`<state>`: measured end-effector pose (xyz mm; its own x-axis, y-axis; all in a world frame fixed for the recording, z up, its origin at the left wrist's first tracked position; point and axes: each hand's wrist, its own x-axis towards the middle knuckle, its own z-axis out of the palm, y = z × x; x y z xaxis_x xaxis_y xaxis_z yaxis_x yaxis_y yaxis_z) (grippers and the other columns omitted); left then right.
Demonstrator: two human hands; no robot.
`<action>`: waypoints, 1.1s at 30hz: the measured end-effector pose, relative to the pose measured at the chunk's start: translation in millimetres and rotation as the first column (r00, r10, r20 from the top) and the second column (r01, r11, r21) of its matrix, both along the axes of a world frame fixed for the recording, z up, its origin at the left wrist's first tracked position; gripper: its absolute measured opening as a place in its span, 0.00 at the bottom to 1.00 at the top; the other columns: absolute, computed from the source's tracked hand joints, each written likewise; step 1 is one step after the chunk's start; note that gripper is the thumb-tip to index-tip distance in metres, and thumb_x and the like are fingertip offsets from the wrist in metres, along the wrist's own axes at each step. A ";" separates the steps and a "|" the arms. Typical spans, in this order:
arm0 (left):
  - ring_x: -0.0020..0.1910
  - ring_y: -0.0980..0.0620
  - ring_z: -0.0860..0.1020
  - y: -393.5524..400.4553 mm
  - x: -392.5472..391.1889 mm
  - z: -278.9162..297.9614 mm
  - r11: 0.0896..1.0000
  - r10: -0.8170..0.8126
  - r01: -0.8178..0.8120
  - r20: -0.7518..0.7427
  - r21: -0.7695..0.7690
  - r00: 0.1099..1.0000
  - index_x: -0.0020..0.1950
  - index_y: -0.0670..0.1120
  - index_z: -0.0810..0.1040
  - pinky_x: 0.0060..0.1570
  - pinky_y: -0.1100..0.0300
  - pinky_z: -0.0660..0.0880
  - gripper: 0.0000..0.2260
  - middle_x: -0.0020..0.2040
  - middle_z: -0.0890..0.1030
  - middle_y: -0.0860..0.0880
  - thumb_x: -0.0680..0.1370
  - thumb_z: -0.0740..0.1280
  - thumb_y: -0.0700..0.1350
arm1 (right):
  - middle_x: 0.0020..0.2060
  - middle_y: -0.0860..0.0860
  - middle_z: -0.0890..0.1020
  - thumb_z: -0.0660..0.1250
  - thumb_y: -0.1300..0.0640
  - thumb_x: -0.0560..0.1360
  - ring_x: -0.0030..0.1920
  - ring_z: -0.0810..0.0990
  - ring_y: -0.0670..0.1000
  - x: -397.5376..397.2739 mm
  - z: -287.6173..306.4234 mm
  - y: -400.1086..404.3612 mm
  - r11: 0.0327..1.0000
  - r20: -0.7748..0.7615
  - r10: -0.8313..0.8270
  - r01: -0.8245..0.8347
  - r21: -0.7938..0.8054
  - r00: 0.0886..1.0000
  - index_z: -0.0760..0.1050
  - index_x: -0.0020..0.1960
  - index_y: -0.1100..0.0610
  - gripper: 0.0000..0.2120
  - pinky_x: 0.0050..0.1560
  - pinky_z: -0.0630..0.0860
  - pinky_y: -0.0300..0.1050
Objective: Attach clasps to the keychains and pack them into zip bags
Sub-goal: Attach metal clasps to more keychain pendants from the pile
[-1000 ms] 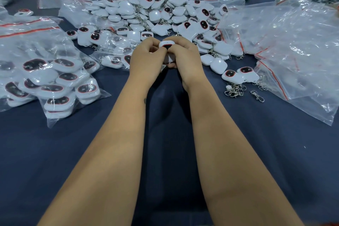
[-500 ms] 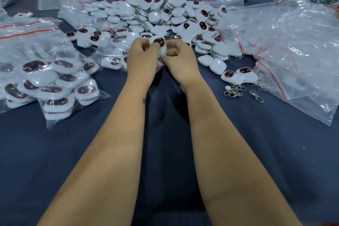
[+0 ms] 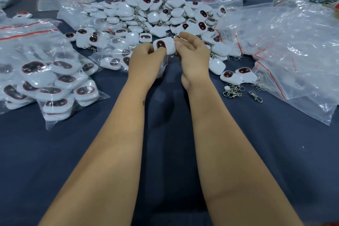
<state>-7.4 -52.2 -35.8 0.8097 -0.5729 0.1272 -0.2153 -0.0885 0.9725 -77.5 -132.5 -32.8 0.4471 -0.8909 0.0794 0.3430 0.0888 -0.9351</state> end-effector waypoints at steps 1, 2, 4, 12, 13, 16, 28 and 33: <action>0.25 0.61 0.69 0.2 -0.5 -0.1 1.000 -0.001 0.000 0.029 0.021 1.000 0.34 0.51 0.72 0.32 0.61 0.66 0.10 0.24 0.73 0.59 0.75 0.66 0.48 | 0.47 0.55 0.82 0.63 0.71 0.77 0.48 0.81 0.49 0.0 0.5 -0.6 0.999 0.029 0.006 -0.008 0.044 1.000 0.75 0.59 0.64 0.12 0.51 0.79 0.37; 0.25 0.63 0.70 0.4 -0.7 -0.5 1.000 0.001 -0.003 0.048 0.028 0.999 0.35 0.52 0.73 0.32 0.62 0.67 0.09 0.25 0.74 0.60 0.75 0.66 0.48 | 0.47 0.55 0.82 0.63 0.70 0.78 0.48 0.81 0.49 0.0 1.0 -0.7 0.997 0.048 0.016 -0.020 0.079 0.999 0.75 0.60 0.65 0.11 0.51 0.79 0.37; 0.27 0.65 0.71 0.7 -0.9 -1.6 1.000 0.002 -0.002 0.068 0.006 0.998 0.39 0.54 0.74 0.33 0.65 0.69 0.06 0.29 0.76 0.61 0.76 0.67 0.48 | 0.46 0.55 0.81 0.63 0.69 0.79 0.46 0.81 0.48 0.5 2.1 0.4 0.990 0.075 0.052 -0.061 0.126 0.996 0.76 0.59 0.66 0.10 0.51 0.80 0.37; 0.35 0.57 0.74 0.5 1.1 -4.1 1.000 0.006 -0.003 0.118 -0.023 0.993 0.50 0.49 0.77 0.39 0.60 0.72 0.05 0.37 0.76 0.56 0.77 0.68 0.48 | 0.43 0.53 0.81 0.64 0.69 0.78 0.39 0.79 0.47 -1.0 2.8 4.5 0.990 -0.009 0.138 -0.138 0.041 0.990 0.74 0.58 0.60 0.10 0.45 0.79 0.38; 0.34 0.59 0.74 0.2 1.6 -4.0 1.000 0.001 0.001 0.115 -0.016 0.993 0.50 0.51 0.76 0.37 0.61 0.72 0.05 0.37 0.76 0.56 0.76 0.69 0.47 | 0.43 0.54 0.81 0.64 0.69 0.78 0.40 0.79 0.48 -0.6 2.7 4.5 0.993 -0.023 0.113 -0.112 0.041 0.993 0.74 0.57 0.60 0.10 0.45 0.78 0.38; 0.33 0.62 0.76 0.0 3.0 -4.7 0.998 -0.011 0.001 0.154 0.064 0.988 0.57 0.50 0.77 0.34 0.63 0.73 0.12 0.38 0.77 0.56 0.74 0.70 0.42 | 0.47 0.57 0.80 0.64 0.69 0.78 0.42 0.79 0.50 0.0 2.7 4.0 0.996 -0.033 0.054 -0.052 0.072 0.998 0.73 0.57 0.62 0.10 0.50 0.79 0.43; 0.36 0.63 0.77 1.3 5.3 -0.3 0.969 0.243 -0.240 0.030 -0.061 0.970 0.53 0.48 0.81 0.36 0.70 0.71 0.09 0.40 0.80 0.57 0.75 0.66 0.41 | 0.48 0.60 0.82 0.64 0.71 0.75 0.45 0.83 0.56 4.9 -1.2 7.6 0.998 -0.183 0.049 -0.057 -0.039 0.982 0.74 0.50 0.58 0.10 0.51 0.82 0.49; 0.42 0.58 0.79 1.3 -1.6 3.5 0.974 0.215 -0.201 0.146 -0.108 0.966 0.51 0.51 0.81 0.45 0.62 0.77 0.09 0.42 0.81 0.54 0.75 0.65 0.40 | 0.39 0.52 0.82 0.71 0.65 0.72 0.37 0.81 0.49 5.6 -3.9 13.0 0.966 -0.358 -0.022 -0.072 -0.247 0.933 0.75 0.46 0.55 0.08 0.39 0.78 0.40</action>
<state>-9.0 -50.9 -32.3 0.8759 -0.3742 0.3046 -0.3505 -0.0598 0.9346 -72.0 -119.4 -36.8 0.5094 -0.8504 0.1318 -0.0149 -0.1619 -0.9867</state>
